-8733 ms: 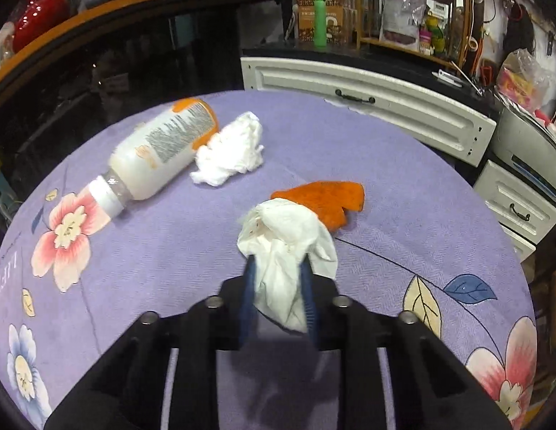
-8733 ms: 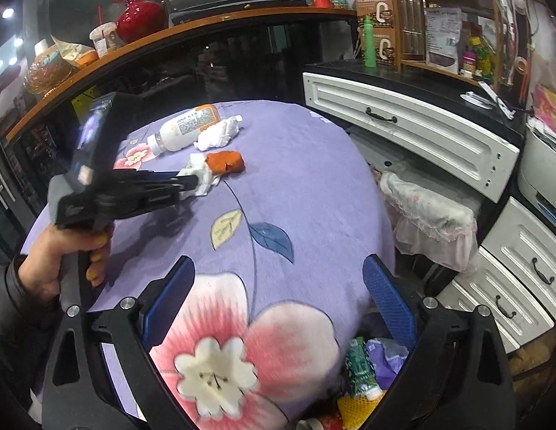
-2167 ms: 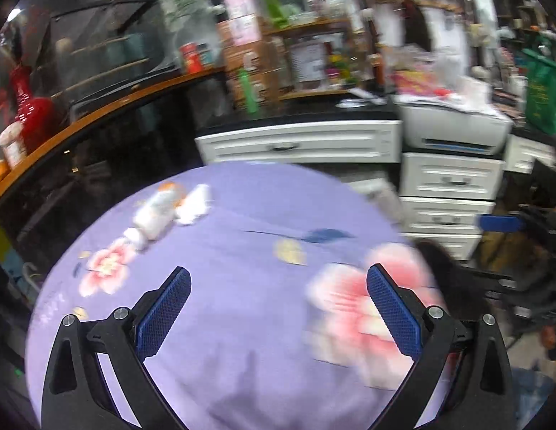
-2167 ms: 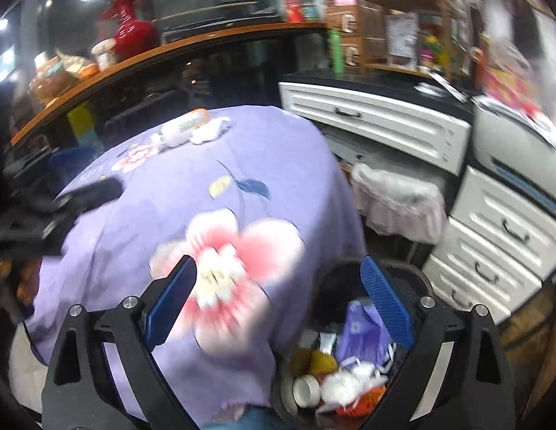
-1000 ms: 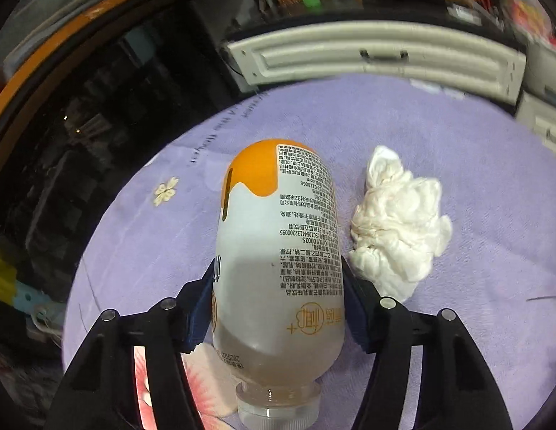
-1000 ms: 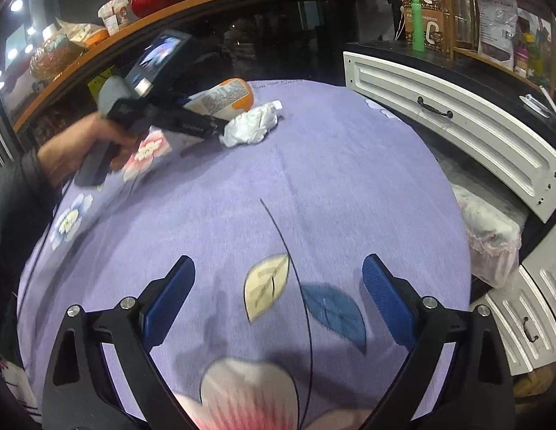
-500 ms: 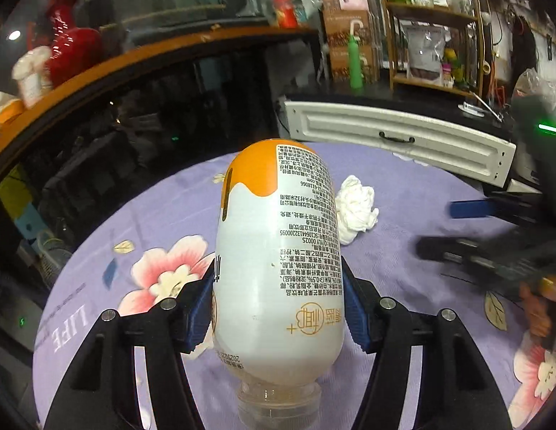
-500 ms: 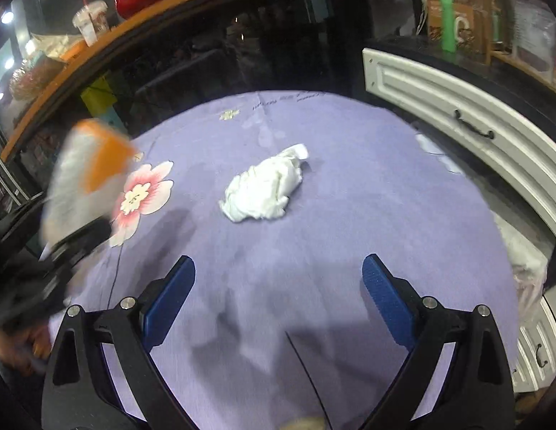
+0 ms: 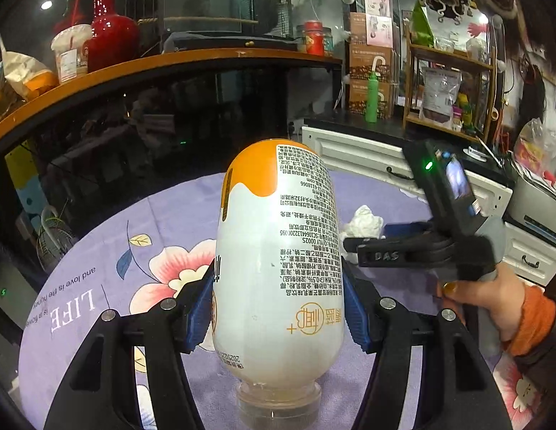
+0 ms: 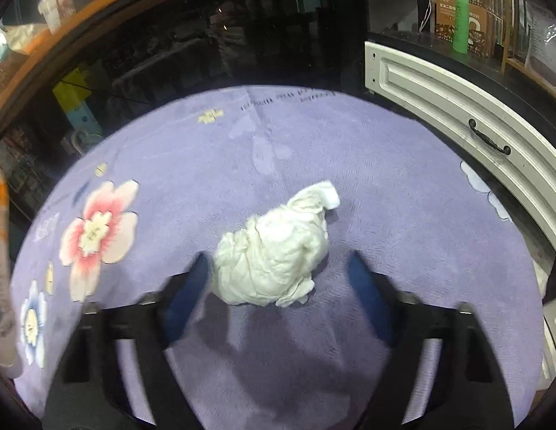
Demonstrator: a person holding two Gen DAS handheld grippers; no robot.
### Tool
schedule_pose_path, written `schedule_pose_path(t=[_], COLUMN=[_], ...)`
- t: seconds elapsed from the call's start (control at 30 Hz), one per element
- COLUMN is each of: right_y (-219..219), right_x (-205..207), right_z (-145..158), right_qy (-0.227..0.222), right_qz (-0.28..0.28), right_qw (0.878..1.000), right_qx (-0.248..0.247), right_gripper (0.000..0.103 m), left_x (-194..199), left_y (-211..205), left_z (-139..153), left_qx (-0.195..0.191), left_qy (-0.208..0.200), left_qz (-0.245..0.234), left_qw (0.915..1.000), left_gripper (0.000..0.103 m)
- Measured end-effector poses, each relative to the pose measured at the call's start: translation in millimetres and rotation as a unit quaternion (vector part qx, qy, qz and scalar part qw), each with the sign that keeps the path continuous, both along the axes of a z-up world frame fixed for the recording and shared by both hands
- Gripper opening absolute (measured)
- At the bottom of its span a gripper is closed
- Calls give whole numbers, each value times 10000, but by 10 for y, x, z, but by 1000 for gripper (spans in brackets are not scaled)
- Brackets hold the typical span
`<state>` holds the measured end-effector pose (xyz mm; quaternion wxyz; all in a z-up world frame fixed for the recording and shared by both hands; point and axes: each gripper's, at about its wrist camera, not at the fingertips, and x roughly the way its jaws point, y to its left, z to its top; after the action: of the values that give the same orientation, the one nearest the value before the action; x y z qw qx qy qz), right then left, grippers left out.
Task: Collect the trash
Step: 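Grasp the last white tissue with the right tool while the left tool holds the bottle, then carry the tissue into the bin and open the right tool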
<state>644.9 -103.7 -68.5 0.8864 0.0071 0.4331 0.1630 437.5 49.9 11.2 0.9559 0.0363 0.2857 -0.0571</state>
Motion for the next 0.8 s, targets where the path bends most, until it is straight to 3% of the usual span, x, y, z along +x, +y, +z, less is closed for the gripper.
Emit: schedule_pose_path(t=[0.03,0.23,0.63,0.8], right_y=[14,-25,-587,-865], right_x=[-15,-221,-1144,-1568], right_z=[9,128,518,662], right_qy=[-49,-190,-510,-642], right_qz=[4,66,130,89], right_qw=[10000,9998,9984,9974], right_qx=[-25,-39,217,327], right_gripper=[49,27,25,25], left_x=[-5,8,-2,-239], left_y=[7,-2,-135,-305], left_z=[-1,-53,-117,-53], left_qx=[-9,-31,159,84], left_qy=[-8,22,39,71], left_qz=[16,18,-4,-170], left_qw=[10000,10000,9999,9998], left_gripper=[61,61,61,61])
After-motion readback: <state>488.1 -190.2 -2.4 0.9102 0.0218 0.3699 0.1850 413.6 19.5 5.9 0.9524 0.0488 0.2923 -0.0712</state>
